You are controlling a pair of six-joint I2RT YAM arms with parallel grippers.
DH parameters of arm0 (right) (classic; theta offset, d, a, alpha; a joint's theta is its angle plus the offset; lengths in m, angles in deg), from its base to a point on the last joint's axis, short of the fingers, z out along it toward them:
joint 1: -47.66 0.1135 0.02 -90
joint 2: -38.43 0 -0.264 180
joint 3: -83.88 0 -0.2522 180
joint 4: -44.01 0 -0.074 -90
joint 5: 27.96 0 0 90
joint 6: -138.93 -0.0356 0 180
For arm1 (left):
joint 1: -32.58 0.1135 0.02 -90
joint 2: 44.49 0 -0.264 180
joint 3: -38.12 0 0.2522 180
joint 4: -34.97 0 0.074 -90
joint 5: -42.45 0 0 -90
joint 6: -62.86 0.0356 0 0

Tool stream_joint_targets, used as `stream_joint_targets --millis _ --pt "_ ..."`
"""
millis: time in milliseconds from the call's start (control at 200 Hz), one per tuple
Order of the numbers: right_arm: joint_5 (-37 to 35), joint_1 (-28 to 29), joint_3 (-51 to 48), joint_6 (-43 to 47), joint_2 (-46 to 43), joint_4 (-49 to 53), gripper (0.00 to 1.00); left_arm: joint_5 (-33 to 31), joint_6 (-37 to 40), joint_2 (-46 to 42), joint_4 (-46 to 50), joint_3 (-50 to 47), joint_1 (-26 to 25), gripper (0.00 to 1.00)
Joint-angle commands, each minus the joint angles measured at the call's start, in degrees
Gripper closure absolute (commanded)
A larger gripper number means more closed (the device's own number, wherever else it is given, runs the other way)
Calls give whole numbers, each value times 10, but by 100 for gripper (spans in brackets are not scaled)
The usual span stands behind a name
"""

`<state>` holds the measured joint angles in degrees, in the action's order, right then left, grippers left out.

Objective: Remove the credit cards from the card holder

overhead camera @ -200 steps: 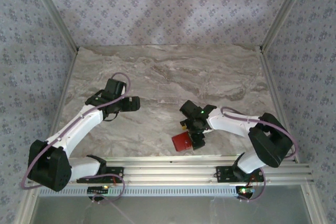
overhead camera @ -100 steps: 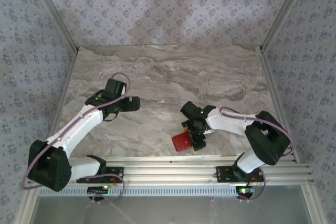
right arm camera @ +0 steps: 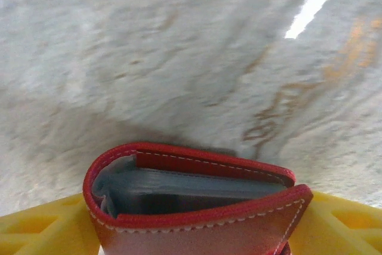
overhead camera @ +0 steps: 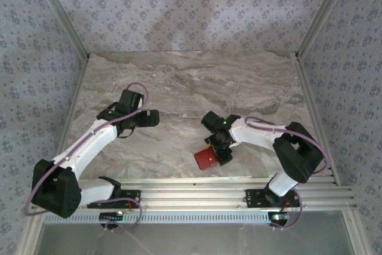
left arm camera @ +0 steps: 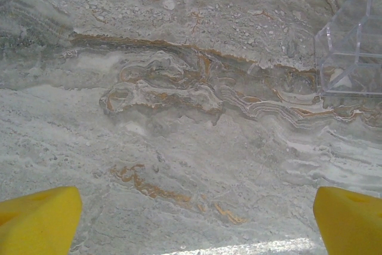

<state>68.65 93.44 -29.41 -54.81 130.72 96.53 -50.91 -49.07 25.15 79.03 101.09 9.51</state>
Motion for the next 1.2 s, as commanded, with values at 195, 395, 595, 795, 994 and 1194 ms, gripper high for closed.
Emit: stream_joint_targets --millis 195,395,595,795,994,1194 --pt "-79 19 201 251 130 127 28 22 -7 -8 18 -4 -5 1" --pt "-108 46 354 398 233 189 28 30 -4 -4 17 -3 -6 1" --pt "-112 71 486 533 319 247 28 -14 -25 -30 15 -11 -4 0" --pt "-84 78 518 606 346 239 26 -51 -46 -81 15 -27 -3 1" --pt "-55 68 528 642 332 217 21 -33 -67 -121 11 -45 -3 1" --pt "-17 45 463 730 258 169 14 46 -88 -101 -5 -50 -4 5"
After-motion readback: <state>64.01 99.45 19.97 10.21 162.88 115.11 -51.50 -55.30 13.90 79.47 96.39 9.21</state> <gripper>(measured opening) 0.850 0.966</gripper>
